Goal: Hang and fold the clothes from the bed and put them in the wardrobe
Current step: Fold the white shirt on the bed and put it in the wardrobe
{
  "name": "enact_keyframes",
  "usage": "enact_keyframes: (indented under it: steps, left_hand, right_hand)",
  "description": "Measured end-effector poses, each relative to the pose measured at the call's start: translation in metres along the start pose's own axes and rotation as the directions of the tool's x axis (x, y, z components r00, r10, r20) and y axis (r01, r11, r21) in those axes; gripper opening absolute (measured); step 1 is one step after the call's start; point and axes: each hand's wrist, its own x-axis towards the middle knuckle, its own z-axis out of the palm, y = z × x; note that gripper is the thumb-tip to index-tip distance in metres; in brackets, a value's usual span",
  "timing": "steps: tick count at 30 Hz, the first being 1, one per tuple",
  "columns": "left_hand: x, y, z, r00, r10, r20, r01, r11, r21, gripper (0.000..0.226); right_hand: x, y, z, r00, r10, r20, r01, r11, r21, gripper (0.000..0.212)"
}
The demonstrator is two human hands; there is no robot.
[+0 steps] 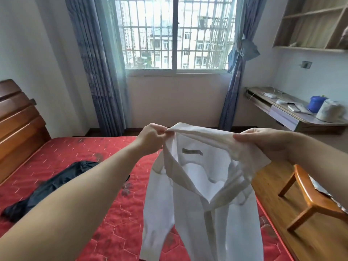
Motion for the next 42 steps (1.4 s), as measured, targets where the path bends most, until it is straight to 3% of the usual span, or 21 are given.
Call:
enact_keyframes:
  steps: [3, 4, 6, 9, 12, 14, 16, 18, 21, 23, 25, 27, 28, 30, 32, 34, 36, 38, 39, 40, 42]
  left_hand:
    - [0.005, 0.003, 0.005, 1.0, -0.007, 0.01, 0.006, 1.0, 0.009, 0.035]
    - [0.006, 0.003, 0.006, 1.0, -0.009, 0.02, 0.008, 0.999, 0.046, 0.038]
    - [0.008, 0.005, 0.012, 1.0, 0.002, 0.011, -0.003, 0.993, 0.122, 0.047]
    - [0.012, 0.014, 0.022, 0.998, 0.018, -0.062, -0.012, 0.996, 0.087, 0.041]
    - [0.017, 0.032, 0.027, 0.991, 0.045, -0.129, -0.04, 0.998, 0.041, 0.034]
    - [0.019, 0.045, 0.031, 0.987, 0.09, -0.132, -0.086, 0.996, 0.033, 0.032]
    - [0.02, 0.055, 0.036, 0.983, 0.162, -0.088, -0.153, 0.983, 0.097, 0.034]
    - [0.017, 0.064, 0.04, 0.969, 0.244, -0.045, -0.234, 0.958, 0.163, 0.033]
    - [0.012, 0.065, 0.034, 0.931, 0.36, -0.057, -0.344, 0.919, 0.194, 0.023]
    - [0.01, 0.059, 0.029, 0.922, 0.382, -0.06, -0.354, 0.897, 0.264, 0.022]
    - [0.007, 0.053, 0.028, 0.929, 0.36, -0.088, -0.29, 0.853, 0.434, 0.03]
    - [0.003, 0.054, 0.033, 0.924, 0.337, -0.182, -0.229, 0.867, 0.442, 0.034]
    - [-0.001, 0.056, 0.035, 0.936, 0.292, -0.196, -0.217, 0.918, 0.332, 0.028]
    - [-0.008, 0.059, 0.037, 0.992, 0.124, -0.031, -0.123, 0.992, 0.042, 0.032]
    - [-0.017, 0.054, 0.04, 0.979, 0.016, 0.203, -0.016, 1.0, -0.002, 0.028]
    - [-0.022, 0.046, 0.037, 0.971, 0.024, 0.239, -0.051, 0.993, 0.106, 0.02]
    - [-0.023, 0.044, 0.031, 0.971, 0.034, 0.236, -0.065, 0.99, 0.122, 0.024]
    - [-0.025, 0.053, 0.023, 0.954, 0.04, 0.298, -0.084, 0.987, 0.137, 0.016]
    - [-0.026, 0.059, 0.019, 0.939, 0.048, 0.342, -0.111, 0.98, 0.167, 0.014]
    - [-0.027, 0.067, 0.017, 0.924, 0.052, 0.379, -0.143, 0.966, 0.217, 0.015]
    - [-0.028, 0.081, 0.016, 0.893, 0.046, 0.448, -0.204, 0.929, 0.31, 0.02]
  right_hand:
    - [0.007, 0.011, -0.003, 0.999, -0.017, -0.038, 0.021, 0.993, 0.112, 0.024]
    - [0.009, 0.013, -0.002, 0.998, -0.011, -0.057, 0.016, 0.996, 0.083, 0.023]
    - [0.016, 0.018, 0.004, 0.987, -0.002, -0.161, -0.026, 0.985, -0.171, 0.018]
    - [0.026, 0.025, 0.019, 0.913, -0.217, -0.344, -0.048, 0.783, -0.62, 0.036]
    - [0.024, 0.028, 0.036, 0.82, -0.457, -0.344, 0.01, 0.613, -0.79, 0.06]
    - [0.024, 0.027, 0.045, 0.758, -0.565, -0.326, -0.061, 0.437, -0.898, 0.074]
    - [0.031, 0.018, 0.053, 0.708, -0.639, -0.301, -0.14, 0.29, -0.947, 0.062]
    - [0.037, 0.004, 0.057, 0.688, -0.656, -0.31, -0.115, 0.324, -0.939, 0.03]
    - [0.038, -0.016, 0.058, 0.827, -0.491, -0.274, 0.067, 0.57, -0.819, 0.043]
    - [0.037, -0.025, 0.062, 0.882, -0.398, -0.252, 0.203, 0.804, -0.56, 0.046]
    - [0.04, -0.03, 0.066, 0.902, -0.301, -0.31, 0.239, 0.945, -0.224, 0.041]
    - [0.048, -0.034, 0.069, 0.903, -0.19, -0.384, 0.255, 0.959, 0.125, 0.032]
    - [0.051, -0.036, 0.071, 0.9, -0.145, -0.412, 0.272, 0.923, 0.271, 0.027]
    - [0.055, -0.042, 0.074, 0.895, -0.098, -0.435, 0.317, 0.827, 0.465, 0.021]
    - [0.057, -0.041, 0.071, 0.909, -0.081, -0.409, 0.322, 0.759, 0.566, 0.014]
    - [0.054, -0.034, 0.066, 0.92, -0.091, -0.38, 0.261, 0.868, 0.422, 0.017]
    - [0.048, -0.024, 0.047, 0.835, -0.261, -0.484, 0.23, 0.965, -0.123, 0.034]
    - [0.04, -0.021, 0.029, 0.66, -0.575, -0.483, 0.292, 0.789, -0.54, 0.021]
    - [0.036, -0.022, 0.025, 0.685, -0.629, -0.366, 0.341, 0.722, -0.602, 0.005]
    - [0.034, -0.021, 0.027, 0.779, -0.595, -0.197, 0.356, 0.679, -0.642, 0.03]
    - [0.04, -0.013, 0.038, 0.942, -0.302, 0.146, 0.311, 0.621, -0.72, 0.06]
